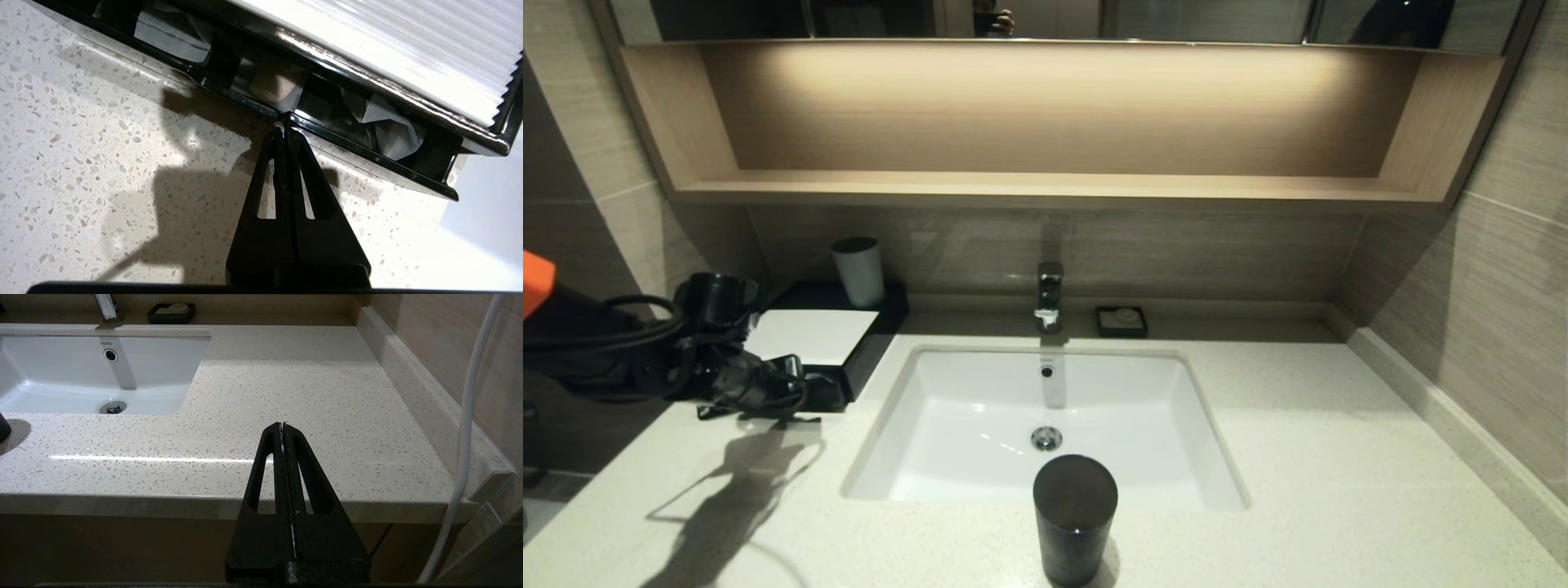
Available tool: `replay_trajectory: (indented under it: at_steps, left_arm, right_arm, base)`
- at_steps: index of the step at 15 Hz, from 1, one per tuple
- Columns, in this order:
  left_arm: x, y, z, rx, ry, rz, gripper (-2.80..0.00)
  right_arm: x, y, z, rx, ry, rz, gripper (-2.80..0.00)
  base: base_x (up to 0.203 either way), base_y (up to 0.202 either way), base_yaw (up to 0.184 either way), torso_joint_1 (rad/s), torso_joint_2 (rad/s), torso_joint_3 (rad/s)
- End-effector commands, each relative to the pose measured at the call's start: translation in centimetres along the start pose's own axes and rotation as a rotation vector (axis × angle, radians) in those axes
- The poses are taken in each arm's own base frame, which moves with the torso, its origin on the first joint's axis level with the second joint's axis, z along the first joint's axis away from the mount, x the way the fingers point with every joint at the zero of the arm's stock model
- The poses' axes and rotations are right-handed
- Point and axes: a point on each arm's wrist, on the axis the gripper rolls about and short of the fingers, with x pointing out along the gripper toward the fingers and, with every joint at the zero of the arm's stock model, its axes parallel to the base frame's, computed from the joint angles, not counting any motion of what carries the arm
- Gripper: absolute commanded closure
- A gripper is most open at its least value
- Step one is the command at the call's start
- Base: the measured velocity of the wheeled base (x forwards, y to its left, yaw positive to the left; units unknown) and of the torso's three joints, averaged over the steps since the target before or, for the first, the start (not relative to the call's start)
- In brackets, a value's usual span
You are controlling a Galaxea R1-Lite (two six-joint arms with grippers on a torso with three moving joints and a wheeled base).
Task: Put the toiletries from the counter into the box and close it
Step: Close the drawer
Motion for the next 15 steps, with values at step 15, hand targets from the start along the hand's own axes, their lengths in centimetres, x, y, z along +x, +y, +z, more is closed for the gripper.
replay_trajectory:
  at_steps: [15]
  left_arm:
    - [1.2, -0.2, 0.3, -0.023, -0.056, -0.013, 0.0]
  right_arm:
    - [0.0, 0.0, 0.0, 0.0, 0.001, 0.0, 0.0]
  base:
    - [0.0, 0.0, 0.0, 0.0, 0.0, 0.0]
